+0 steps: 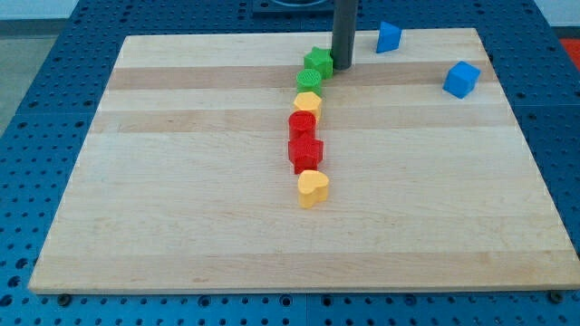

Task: Place your arm to the right triangle

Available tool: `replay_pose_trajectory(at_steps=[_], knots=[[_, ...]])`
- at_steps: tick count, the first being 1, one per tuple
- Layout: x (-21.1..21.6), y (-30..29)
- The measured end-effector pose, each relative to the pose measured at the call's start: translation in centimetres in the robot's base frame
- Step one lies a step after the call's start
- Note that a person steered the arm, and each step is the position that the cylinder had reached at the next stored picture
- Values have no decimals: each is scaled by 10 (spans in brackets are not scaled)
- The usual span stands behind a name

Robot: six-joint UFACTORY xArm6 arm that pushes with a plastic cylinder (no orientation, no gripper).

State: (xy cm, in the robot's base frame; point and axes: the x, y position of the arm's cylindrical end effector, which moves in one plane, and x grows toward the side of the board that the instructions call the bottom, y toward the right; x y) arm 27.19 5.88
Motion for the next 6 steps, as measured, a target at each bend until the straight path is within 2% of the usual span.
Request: replay_pose_trajectory(at_steps=[3,4,6], knots=[[0,-21],[0,-2],[-25,150]])
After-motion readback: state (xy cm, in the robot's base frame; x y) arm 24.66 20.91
